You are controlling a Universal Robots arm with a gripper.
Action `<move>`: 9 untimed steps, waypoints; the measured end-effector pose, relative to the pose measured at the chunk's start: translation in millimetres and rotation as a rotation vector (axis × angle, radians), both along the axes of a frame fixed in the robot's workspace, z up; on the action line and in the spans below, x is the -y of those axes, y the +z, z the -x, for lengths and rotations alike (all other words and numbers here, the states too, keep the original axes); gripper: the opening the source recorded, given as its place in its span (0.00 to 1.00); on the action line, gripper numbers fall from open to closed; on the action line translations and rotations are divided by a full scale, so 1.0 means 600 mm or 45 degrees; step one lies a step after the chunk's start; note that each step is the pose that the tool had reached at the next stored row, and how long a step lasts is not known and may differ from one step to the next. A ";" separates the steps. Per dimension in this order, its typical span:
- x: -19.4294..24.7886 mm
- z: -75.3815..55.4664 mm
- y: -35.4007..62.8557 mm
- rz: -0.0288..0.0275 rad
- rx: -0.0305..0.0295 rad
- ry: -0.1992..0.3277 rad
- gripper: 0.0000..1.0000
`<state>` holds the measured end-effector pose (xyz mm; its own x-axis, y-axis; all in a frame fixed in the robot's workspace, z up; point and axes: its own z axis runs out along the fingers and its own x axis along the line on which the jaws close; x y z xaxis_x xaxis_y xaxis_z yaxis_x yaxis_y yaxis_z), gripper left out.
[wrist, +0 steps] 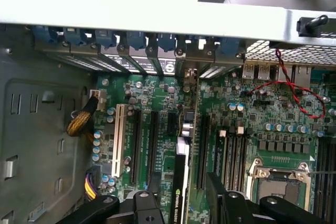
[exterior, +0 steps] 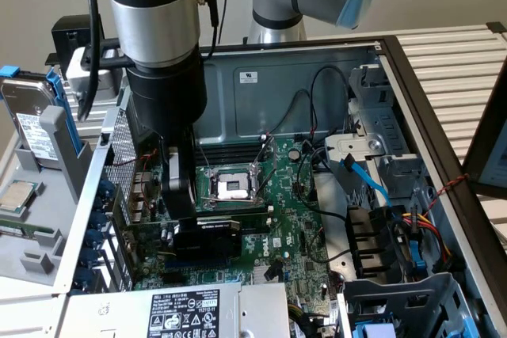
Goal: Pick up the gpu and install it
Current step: 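Press down on the gpu until it lock into place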
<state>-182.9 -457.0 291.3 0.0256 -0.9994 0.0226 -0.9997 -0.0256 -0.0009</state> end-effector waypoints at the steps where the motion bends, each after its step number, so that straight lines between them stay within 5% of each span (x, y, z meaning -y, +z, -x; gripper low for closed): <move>1: 0.0000 0.000 0.000 0.0000 0.0000 0.000 0.47; 9: -0.0006 0.004 0.002 0.0005 0.0001 0.000 0.47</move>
<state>-185.4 -456.6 292.3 0.0255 -0.9994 0.0230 -0.9997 -0.0256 -0.0009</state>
